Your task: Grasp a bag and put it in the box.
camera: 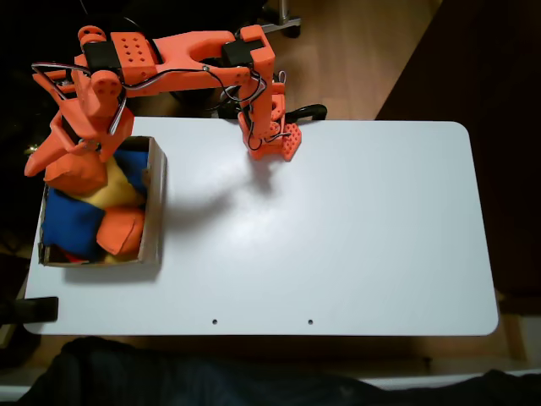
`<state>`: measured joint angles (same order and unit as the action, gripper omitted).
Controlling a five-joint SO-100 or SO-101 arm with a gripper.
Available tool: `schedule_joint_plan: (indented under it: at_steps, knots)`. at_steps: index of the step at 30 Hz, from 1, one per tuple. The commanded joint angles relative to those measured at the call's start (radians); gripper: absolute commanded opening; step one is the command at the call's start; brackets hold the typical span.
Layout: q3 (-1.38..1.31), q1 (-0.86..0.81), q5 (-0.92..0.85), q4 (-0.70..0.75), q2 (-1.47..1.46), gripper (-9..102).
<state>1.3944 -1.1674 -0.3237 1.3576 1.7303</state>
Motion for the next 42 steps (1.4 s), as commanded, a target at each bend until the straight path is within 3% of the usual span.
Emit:
schedule_joint_plan:
  at_steps: [1, 20, 27, 31, 37, 42]
  knots:
    - [-0.002, -0.006, -0.003, -0.017, 0.043, 83]
    - [0.094, 0.034, 0.04, -0.034, 0.225, 82]
    - [0.152, 0.066, 0.051, -0.043, 0.328, 62]
    - [0.178, 0.089, 0.057, -0.051, 0.388, 44]
    - [0.215, 0.138, 0.087, -0.051, 0.488, 35]
    - [0.239, 0.187, 0.107, -0.049, 0.569, 18]
